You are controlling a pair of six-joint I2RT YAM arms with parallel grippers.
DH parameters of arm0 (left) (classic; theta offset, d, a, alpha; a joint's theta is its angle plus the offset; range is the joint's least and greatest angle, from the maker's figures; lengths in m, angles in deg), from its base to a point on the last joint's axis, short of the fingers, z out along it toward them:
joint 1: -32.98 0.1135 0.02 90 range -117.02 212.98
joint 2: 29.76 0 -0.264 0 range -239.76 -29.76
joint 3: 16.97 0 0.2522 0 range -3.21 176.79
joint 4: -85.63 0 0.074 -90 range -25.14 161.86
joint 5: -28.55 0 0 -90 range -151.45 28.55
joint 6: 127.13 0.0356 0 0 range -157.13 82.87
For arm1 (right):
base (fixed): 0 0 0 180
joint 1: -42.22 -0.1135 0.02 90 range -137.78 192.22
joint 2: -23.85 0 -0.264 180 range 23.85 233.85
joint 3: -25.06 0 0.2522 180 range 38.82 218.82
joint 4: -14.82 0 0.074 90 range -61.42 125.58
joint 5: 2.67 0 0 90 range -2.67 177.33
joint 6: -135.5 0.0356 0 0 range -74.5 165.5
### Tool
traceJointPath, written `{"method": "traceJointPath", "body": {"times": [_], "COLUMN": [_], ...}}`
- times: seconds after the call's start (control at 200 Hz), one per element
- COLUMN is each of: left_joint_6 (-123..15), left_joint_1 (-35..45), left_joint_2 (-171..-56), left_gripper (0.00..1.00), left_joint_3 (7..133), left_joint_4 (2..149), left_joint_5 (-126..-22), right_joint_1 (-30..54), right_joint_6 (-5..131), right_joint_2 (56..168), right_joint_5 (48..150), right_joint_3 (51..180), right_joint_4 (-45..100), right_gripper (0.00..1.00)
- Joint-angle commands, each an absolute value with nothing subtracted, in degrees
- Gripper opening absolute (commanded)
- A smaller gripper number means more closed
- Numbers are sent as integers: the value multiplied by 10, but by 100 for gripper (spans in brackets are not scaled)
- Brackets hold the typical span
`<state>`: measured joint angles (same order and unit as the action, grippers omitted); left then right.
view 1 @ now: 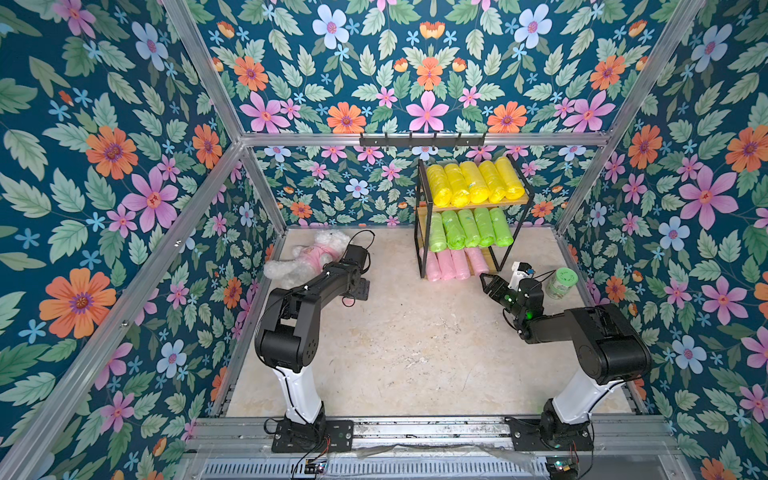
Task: Sort the rolls of trash bags by color and place them on the shelf
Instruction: Pick up the roll of trash bags from the center of the board.
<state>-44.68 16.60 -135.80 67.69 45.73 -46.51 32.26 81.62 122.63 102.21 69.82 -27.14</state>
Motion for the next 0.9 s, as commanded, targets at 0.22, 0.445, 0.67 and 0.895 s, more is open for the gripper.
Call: {"method": "traceJointPath", "body": {"times": [0.22,0.445,0.67,0.895], "left_joint_6": [-543,-584,-608,-623], "left_joint_1": [223,251,267,267], "left_joint_2": [-1351,-1380,-1422,-1456], "left_gripper": [98,99,94,82], "left_joint_3": [650,660,689,725], "left_joint_4": [558,610,627,631], "left_joint_5": [-570,-594,-580,-574], "right_joint_1": [322,322,322,322], "right_joint_6": [813,815,816,832], "right_joint_2": [1232,1242,1247,1243], "right_joint_5": [1022,1027,1030,1036], "right_joint_3": [695,697,697,684], "right_joint_4": [-293,-300,-301,-316], "right_gripper": [74,73,74,73]}}
